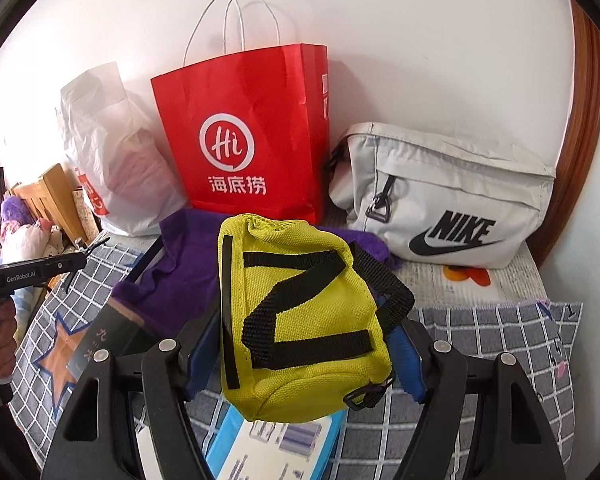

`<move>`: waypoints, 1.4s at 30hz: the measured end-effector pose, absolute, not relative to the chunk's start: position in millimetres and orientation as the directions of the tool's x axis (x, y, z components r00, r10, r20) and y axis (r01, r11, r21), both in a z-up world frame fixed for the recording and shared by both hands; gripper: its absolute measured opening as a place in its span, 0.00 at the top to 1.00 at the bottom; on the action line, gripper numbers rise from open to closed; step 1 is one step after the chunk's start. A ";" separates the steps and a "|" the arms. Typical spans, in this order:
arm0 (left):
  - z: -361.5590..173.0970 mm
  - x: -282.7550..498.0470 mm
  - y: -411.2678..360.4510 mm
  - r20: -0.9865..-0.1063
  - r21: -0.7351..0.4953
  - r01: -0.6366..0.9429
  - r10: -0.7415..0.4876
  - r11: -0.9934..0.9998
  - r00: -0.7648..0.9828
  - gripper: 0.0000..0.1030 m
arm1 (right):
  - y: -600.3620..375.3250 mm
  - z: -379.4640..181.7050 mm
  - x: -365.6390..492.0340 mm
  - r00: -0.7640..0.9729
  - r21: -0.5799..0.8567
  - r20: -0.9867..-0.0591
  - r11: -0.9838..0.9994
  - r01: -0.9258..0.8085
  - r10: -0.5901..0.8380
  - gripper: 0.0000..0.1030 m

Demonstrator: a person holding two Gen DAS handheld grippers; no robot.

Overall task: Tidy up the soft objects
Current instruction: 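Carry the pouch in the right tool while the left tool carries the strap toward the purple towel, then open the right tool over the purple towel while the left tool releases the strap there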

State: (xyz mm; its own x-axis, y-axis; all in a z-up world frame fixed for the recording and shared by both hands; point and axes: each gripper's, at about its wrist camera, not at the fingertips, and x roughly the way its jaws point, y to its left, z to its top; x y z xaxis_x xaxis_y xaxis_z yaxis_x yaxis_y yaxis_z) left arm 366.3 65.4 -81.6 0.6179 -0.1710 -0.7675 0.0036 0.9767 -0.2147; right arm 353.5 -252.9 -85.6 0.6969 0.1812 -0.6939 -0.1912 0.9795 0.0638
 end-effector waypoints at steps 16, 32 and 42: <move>-111.9 443.5 48.9 -0.811 -0.231 -0.006 -0.189 0.973 0.554 0.80 | -236.2 -116.0 435.8 0.654 0.030 -0.732 0.969 -0.247 0.190 0.29; -151.9 506.5 28.9 -0.860 -0.239 -0.026 -0.200 0.971 0.469 0.80 | -244.6 -183.8 479.7 0.512 0.007 -0.844 0.958 -0.288 0.161 0.28; -166.6 517.9 22.2 -0.871 -0.268 -0.020 -0.233 0.963 0.432 0.80 | -238.8 -189.0 484.9 0.507 0.013 -0.843 0.950 -0.313 0.179 0.26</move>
State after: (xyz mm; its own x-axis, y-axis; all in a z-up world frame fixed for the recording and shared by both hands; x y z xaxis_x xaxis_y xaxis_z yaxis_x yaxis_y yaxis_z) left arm 517.9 22.2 -166.6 0.4323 -0.2332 -0.8711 -0.0204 0.9632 -0.2680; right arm 484.9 -238.8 -189.0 0.5074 0.1788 -0.8430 -0.3132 0.9496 0.0129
